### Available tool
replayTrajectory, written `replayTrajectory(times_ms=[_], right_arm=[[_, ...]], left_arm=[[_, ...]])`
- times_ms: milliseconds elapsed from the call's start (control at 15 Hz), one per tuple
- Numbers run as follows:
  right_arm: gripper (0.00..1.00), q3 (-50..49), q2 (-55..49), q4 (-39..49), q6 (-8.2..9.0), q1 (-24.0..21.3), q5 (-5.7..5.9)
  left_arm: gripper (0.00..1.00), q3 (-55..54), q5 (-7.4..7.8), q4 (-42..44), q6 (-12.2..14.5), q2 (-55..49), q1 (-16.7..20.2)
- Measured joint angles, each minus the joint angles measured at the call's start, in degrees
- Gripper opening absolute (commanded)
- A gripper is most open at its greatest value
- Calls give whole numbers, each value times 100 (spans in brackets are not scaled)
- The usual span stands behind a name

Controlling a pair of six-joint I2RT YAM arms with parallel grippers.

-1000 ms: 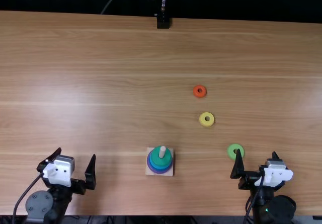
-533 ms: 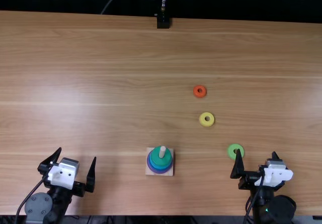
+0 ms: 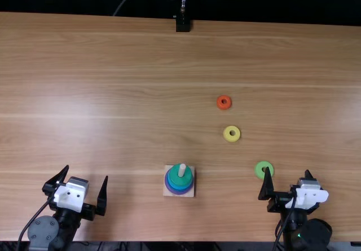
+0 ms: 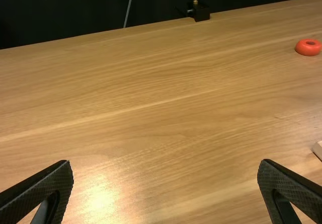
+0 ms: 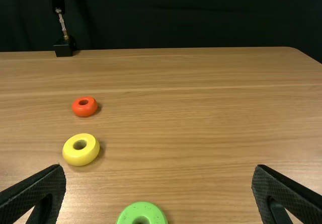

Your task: Build the Hanoi tower: stack the rings onto the peg from bottom to top in this color order: purple, dark blue, light blue, dark green, light green, yellow, orange.

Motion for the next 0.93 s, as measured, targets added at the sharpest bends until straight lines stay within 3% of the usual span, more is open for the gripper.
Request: replayTrajectory(times_ms=[733, 867, 933], right_arm=[[100, 0, 0, -2, 0, 11, 0], [100, 4, 0, 39, 4, 11, 133], [100, 52, 0, 2, 2, 11, 313]], left_arm=[[100, 0, 2, -2, 2, 0, 0], [100, 0, 4, -2, 2, 2, 0], [100, 0, 2, -2, 0, 0, 0]])
